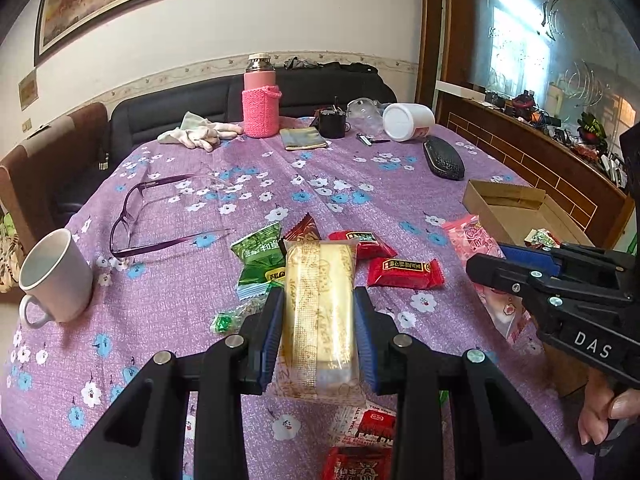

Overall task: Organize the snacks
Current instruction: 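Grasp the pink cartoon-printed packet with the right gripper while the left gripper holds the cake pack, then carry the cake pack and pink packet into the cardboard tray and open both grippers, then grasp the small red candy with the left gripper while the right gripper grasps the clear nut bag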

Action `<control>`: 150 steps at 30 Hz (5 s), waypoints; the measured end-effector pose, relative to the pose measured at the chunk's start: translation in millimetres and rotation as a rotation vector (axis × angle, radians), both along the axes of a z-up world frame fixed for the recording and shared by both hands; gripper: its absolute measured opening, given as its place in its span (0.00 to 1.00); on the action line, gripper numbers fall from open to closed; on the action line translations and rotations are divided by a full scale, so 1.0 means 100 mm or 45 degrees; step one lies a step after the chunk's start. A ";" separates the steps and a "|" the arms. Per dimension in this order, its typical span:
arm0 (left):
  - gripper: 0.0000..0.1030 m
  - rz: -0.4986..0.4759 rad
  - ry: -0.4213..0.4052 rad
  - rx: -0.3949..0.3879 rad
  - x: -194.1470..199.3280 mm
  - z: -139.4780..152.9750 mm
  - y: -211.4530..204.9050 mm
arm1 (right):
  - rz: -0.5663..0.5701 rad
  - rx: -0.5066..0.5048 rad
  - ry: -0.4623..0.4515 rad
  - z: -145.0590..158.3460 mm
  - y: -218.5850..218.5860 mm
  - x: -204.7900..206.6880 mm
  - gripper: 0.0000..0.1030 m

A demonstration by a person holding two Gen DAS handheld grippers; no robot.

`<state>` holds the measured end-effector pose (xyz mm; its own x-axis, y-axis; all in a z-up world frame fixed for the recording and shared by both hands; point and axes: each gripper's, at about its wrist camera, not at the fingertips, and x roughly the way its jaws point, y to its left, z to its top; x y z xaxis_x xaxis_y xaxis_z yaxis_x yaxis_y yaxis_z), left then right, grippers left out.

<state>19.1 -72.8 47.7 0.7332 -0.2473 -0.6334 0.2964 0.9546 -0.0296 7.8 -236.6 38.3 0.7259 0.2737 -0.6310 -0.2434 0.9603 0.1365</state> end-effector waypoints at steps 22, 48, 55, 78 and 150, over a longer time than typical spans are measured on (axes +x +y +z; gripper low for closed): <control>0.32 0.032 -0.071 0.119 -0.06 -0.01 -0.09 | -0.018 -0.012 -0.001 -0.01 0.00 0.01 0.24; 0.32 0.022 -0.157 0.208 -0.16 -0.01 -0.20 | -0.119 0.030 -0.034 0.08 -0.24 0.02 0.24; 0.32 -0.010 -0.136 0.152 -0.17 0.02 -0.18 | -0.320 0.116 -0.040 0.18 -0.79 0.09 0.24; 0.32 -0.497 0.147 -0.036 -0.51 0.21 -1.64 | -0.878 0.349 0.141 -0.03 -2.35 -0.03 0.24; 0.23 -0.060 0.301 0.094 -0.56 -0.42 0.11 | 0.051 0.173 -0.019 0.14 -0.47 -0.09 0.25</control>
